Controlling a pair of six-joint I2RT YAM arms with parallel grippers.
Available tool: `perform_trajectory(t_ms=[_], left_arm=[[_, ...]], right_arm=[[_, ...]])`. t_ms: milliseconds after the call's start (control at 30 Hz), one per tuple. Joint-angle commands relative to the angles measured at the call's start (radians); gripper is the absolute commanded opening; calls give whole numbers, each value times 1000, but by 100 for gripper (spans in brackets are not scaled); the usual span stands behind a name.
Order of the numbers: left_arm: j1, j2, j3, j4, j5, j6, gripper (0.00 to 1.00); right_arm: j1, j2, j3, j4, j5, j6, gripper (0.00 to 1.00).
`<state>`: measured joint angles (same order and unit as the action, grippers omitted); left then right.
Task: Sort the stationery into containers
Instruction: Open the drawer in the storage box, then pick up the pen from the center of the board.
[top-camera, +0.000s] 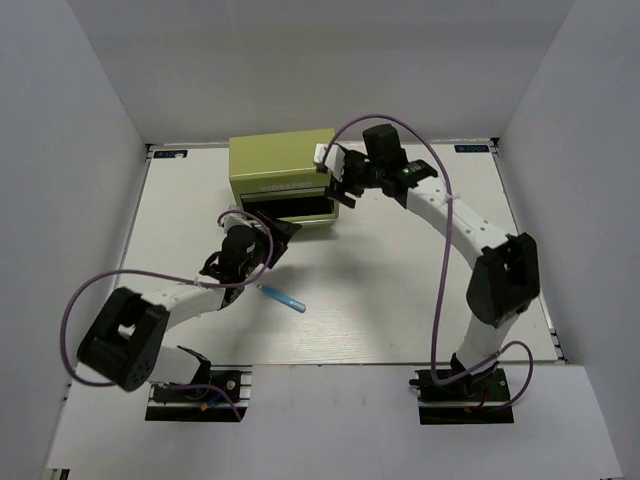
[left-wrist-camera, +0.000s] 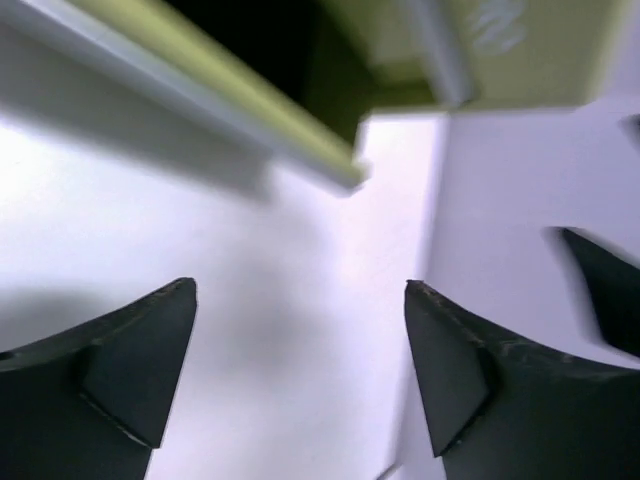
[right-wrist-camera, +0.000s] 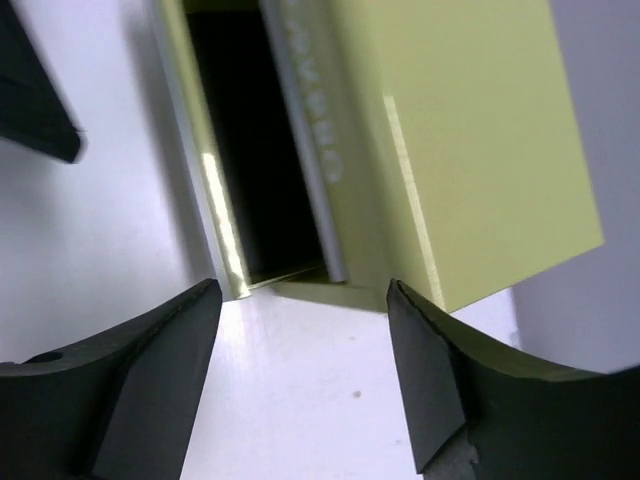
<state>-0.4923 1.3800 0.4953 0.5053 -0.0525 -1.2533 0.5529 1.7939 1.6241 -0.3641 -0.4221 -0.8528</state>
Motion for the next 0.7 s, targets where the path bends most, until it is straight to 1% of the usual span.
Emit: perform_trajectory(t_ms=[0,33,67,100,133,200,233,267,300,333,367,400,433,467,500,533,567,633,667], left_arm=[[6,-107,52,-468,49,165,96],[6,-130,52,-602,34,190,98],[6,-153,66,-663,25,225,100],[6,-177,66,-716,14,239,100],[6,-234,66,-816,-12,239,100],[6,-298,66,-896,-42,252,100],[6,-374,77,-936,-88,252,100],[6,-415,77,-1011,-114,252,100],[6,-456,86,-1052,-175,236,100],[6,-496,100,-1095,-206,226,100],[6,-574,100,-1169,-233,226,100],[6,-611,115,-1209,-284,198,98],[6,-643,127,-1249,-308,181,97],[6,-703,127,-1318,-326,164,96],[6,-729,127,-1349,-339,135,96],[6,-752,127,-1375,-348,121,96],[6,-775,127,-1427,-357,105,96],[6,-843,127,-1476,-357,65,96],[6,-866,127,-1523,-366,52,96]], right_arm=[[5,-129,-93,-36,-119,11,72],[10,-145,-114,-44,-144,9,69],[13,-187,-151,-70,-191,14,65],[18,-195,-183,-76,-239,18,61],[27,-205,-197,-96,-269,38,48],[45,-208,-236,-122,-299,73,33],[76,-200,-239,-157,-303,90,25],[90,-191,-254,-165,-308,106,25],[100,-182,-271,-170,-307,124,25],[142,-176,-288,-168,-305,132,26],[160,-169,-294,-162,-296,168,29],[174,-159,-311,-154,-279,184,33],[221,-151,-319,-124,-268,199,40],[237,-118,-319,-119,-230,251,43],[264,-102,-316,-107,-212,273,46],[295,-82,-300,-107,-196,293,48],[309,-21,-287,-114,-163,320,48],[360,10,-256,-98,-138,383,48],[383,37,-254,-79,-100,399,49]])
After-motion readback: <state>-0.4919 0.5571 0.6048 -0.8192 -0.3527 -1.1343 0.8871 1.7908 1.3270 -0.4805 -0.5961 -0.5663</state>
